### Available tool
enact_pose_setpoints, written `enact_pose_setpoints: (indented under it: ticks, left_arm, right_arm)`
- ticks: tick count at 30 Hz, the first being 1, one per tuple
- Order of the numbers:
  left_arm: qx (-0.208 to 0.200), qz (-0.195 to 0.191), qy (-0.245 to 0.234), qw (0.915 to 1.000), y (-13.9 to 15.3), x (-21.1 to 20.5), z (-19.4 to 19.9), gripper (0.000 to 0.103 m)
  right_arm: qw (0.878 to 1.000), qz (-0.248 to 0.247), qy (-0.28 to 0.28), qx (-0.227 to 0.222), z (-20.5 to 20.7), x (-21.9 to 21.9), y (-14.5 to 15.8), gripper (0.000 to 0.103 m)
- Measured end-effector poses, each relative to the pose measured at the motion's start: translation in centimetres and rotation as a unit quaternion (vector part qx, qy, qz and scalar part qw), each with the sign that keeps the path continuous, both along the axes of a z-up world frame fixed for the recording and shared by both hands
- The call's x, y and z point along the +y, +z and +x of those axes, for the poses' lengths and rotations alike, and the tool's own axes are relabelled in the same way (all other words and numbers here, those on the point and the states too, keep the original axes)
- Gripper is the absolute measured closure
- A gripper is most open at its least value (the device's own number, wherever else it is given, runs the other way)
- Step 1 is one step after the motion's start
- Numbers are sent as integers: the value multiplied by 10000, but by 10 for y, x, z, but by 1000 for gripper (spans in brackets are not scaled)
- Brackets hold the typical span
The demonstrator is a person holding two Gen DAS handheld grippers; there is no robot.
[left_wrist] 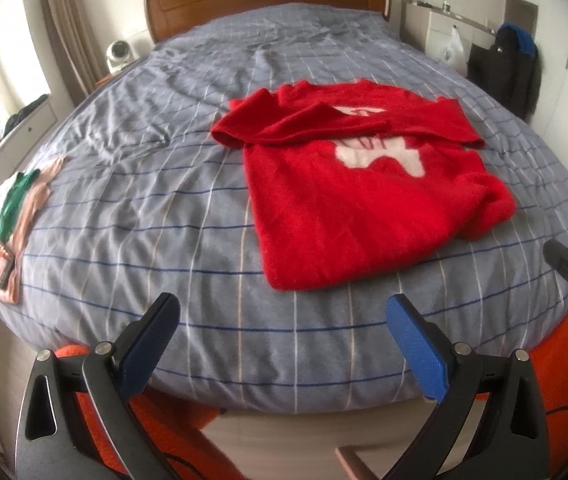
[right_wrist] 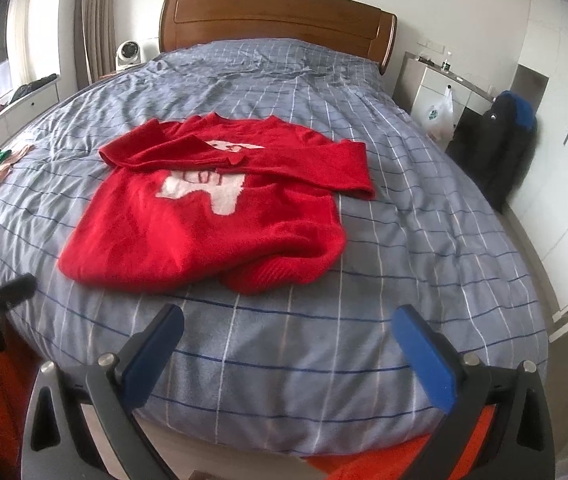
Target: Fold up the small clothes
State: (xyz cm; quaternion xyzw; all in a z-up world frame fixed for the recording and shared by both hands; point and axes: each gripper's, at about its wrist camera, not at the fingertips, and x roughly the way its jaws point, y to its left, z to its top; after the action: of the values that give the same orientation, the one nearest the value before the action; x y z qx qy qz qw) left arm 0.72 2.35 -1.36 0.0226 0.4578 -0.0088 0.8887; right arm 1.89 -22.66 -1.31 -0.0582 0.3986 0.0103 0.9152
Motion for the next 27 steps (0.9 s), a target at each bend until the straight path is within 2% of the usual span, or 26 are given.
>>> enact_pose_setpoints:
  ticks: [2, 4, 8, 18, 27]
  left_arm:
    - [44, 30, -21, 10000, -4, 0, 1, 0]
    - [132, -129, -56, 9998, -7, 2, 2, 0]
    - [-98, -265, -33, 9996, -4, 4, 0, 0]
    - [-98, 5, 6, 10000, -7, 2, 1, 0]
    - [-35, 125, 13, 9999, -9, 3, 2, 0]
  right_arm:
    - [10000, 15, -14, -10, 0, -2, -1, 0]
    - [10000, 79, -32, -17, -1, -5, -1, 0]
    - [9999, 150, -21, -45, -3, -8, -2, 0]
    - [9994, -230, -272, 44, -1, -9, -8, 0]
    - [9985, -319, -421, 142, 2, -15, -12, 0]
